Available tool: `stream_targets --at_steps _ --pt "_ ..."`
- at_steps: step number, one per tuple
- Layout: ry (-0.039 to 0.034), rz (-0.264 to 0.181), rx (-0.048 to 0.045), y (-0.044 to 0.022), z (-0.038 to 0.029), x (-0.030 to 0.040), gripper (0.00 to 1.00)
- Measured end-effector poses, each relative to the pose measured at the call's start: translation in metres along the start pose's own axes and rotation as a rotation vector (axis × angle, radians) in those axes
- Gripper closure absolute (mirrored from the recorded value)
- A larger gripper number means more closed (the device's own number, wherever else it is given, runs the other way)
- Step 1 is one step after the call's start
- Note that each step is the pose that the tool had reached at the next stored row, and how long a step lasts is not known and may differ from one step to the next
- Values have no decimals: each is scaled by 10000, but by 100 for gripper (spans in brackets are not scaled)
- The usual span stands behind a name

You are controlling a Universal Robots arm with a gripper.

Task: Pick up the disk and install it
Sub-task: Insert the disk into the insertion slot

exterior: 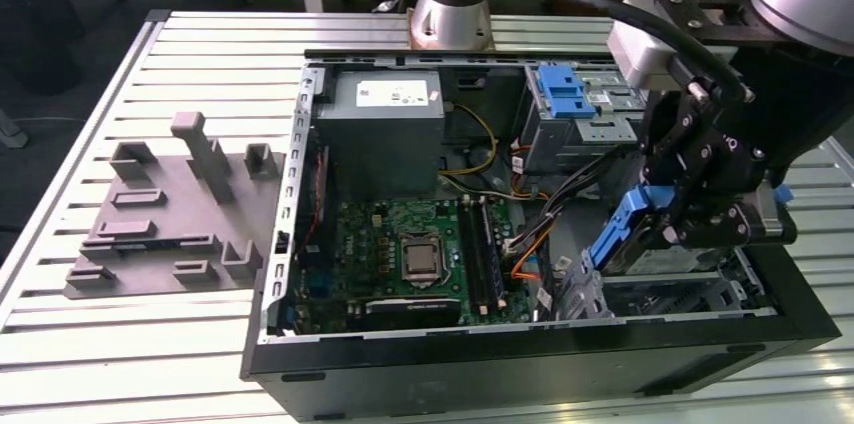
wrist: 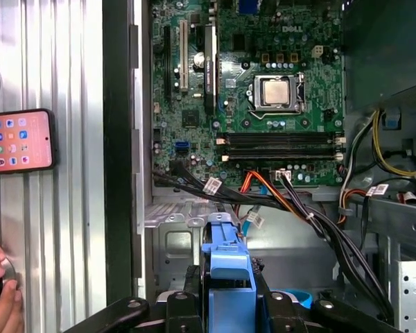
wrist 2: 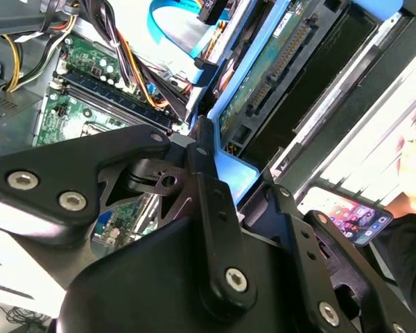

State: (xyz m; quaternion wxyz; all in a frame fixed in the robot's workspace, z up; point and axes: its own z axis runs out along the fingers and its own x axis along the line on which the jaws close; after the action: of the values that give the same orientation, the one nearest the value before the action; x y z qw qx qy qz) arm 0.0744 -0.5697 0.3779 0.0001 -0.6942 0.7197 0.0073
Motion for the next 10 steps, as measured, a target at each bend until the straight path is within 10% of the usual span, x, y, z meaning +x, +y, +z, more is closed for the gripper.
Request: stream_targets --at_steps 10 --pt "3 0 -47 -1 86 1 64"
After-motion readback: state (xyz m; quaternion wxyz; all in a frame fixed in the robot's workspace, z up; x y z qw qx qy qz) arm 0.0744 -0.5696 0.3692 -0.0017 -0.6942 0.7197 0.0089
